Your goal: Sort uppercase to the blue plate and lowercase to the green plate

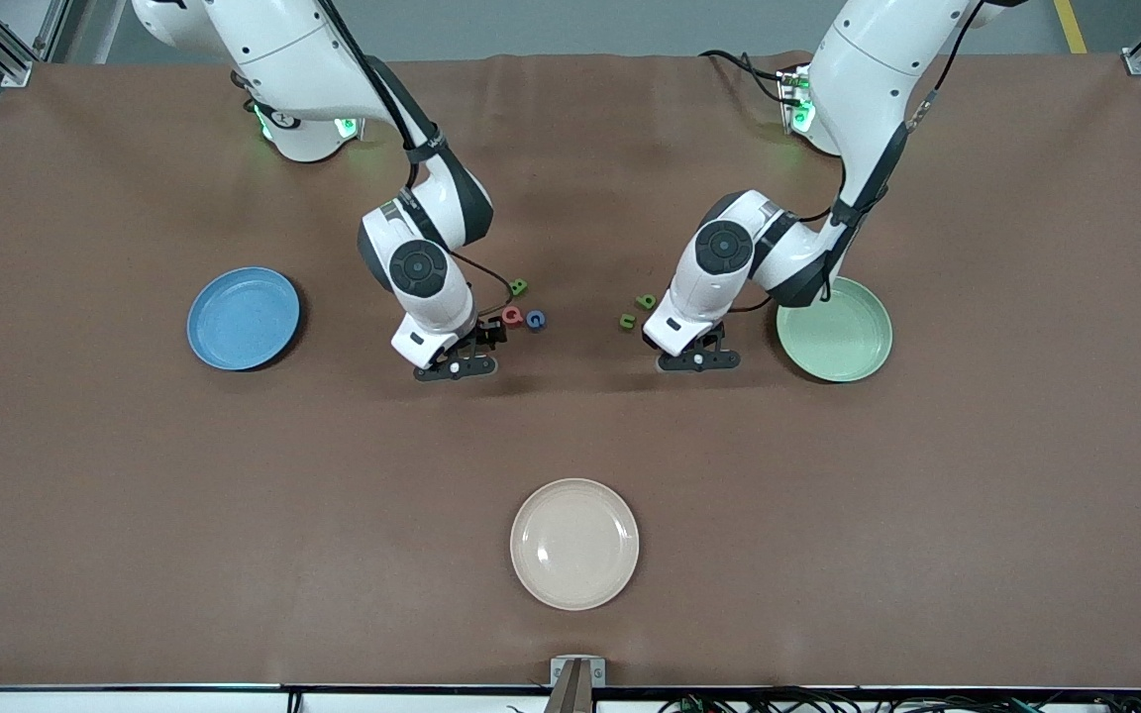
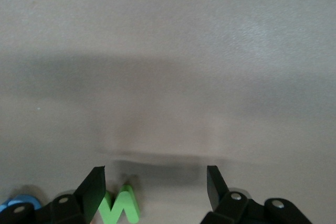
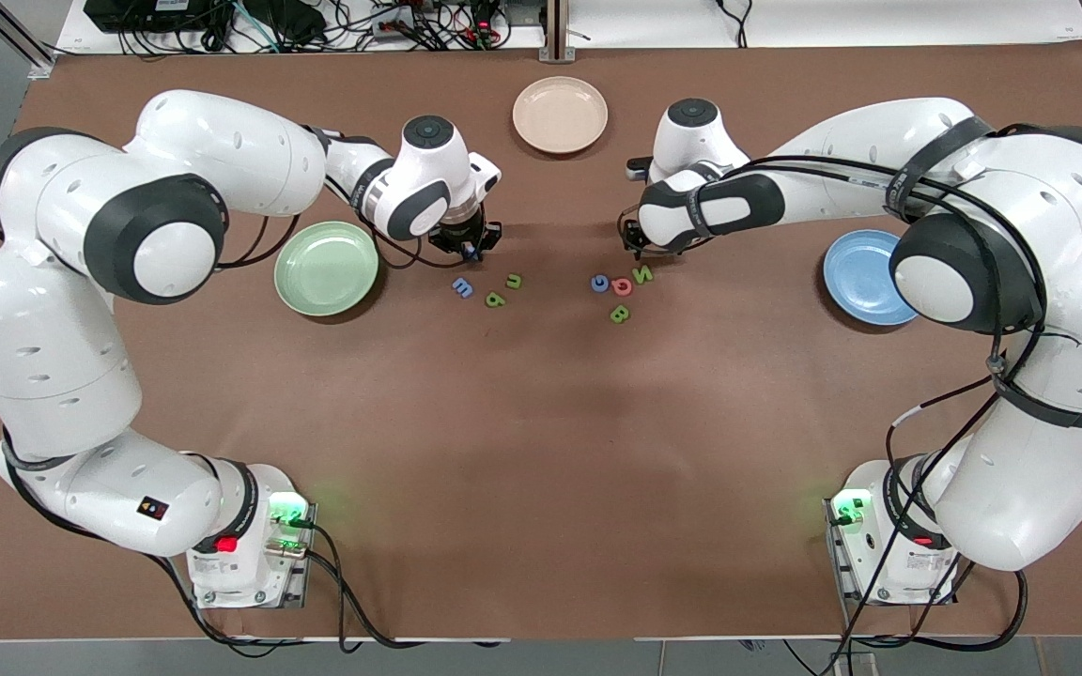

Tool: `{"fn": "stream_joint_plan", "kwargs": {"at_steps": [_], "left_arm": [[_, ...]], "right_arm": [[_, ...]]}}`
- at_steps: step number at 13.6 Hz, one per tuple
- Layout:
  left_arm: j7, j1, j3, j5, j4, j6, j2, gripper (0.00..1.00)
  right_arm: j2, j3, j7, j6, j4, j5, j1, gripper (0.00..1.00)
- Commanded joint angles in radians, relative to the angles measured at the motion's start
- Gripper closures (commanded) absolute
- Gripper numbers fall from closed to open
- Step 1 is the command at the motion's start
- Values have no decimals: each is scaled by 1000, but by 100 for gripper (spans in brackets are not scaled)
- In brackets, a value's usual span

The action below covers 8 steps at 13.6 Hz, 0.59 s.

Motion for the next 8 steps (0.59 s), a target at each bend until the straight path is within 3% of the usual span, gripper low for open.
{"fn": "stream_joint_plan", "kwargs": {"at_steps": [1, 3, 6, 8], "left_arm": [[-41, 8, 0, 28, -1, 6, -22, 85], [-41, 17, -2, 31, -7, -31, -66, 89], [-24, 32, -6, 32, -22, -185, -160, 90], [0, 69, -9, 34, -76, -209, -227, 90]], "right_arm": [[-16, -9, 10, 9, -17, 6, 26, 14], [-16, -9, 8, 8, -17, 6, 29, 14], [-16, -7, 8, 12, -29, 5, 37, 14], [-14, -9, 8, 12, -31, 5, 37, 14]]}}
